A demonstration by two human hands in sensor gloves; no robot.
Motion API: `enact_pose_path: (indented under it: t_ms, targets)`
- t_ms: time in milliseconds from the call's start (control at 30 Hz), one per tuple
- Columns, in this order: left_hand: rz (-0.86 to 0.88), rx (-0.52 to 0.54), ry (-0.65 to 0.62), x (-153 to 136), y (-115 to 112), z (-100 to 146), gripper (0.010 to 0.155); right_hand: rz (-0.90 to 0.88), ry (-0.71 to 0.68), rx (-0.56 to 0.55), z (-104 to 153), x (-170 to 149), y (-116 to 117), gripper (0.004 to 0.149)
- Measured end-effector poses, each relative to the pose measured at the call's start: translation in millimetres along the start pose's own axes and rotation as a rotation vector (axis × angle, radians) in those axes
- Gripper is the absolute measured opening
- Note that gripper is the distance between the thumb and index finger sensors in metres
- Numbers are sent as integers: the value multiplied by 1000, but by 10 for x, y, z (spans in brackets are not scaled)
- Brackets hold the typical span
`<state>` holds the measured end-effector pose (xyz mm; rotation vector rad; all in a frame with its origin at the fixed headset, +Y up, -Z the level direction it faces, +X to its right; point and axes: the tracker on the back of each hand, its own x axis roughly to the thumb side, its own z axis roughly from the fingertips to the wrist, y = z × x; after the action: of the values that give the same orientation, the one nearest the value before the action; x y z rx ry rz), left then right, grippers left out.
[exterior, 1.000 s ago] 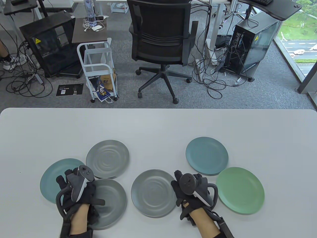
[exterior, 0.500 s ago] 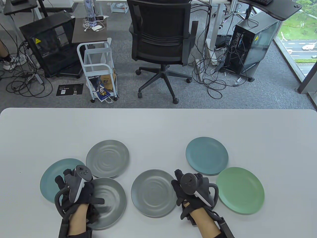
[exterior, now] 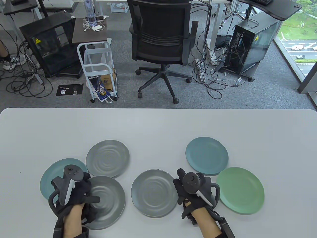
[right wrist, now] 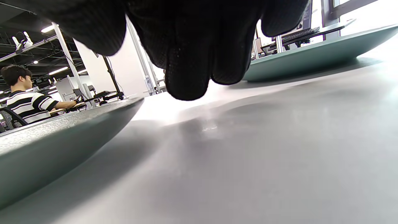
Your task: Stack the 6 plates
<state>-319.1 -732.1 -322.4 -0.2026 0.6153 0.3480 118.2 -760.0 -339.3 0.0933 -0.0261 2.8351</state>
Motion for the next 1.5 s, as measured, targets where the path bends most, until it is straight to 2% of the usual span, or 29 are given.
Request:
enact_pose_path:
  t_ms: [133, 267, 733, 1133, 1333, 1500]
  targets:
    - [41, -73, -8, -67, -40, -68, 41, -9, 7, 0, -5, -32, -9, 54]
    - [71, -98, -16, -97, -42, -99, 42, -25, 8, 12, -3, -28, -2, 54]
    - [118, -97, -36, -113, -14, -100, 42, -25, 3, 29, -8, -23, 7, 54]
    - [221, -92, -108, -94, -3, -102, 42, -27, 8, 38, -12, -28, 7, 54]
    - [233, -70, -122, -3, 1, -42, 42, -29, 13, 41, -15, -40, 4, 54]
    - [226, -91, -156, 173, -79, 13, 42, -35, 21, 37, -18, -55, -10, 54]
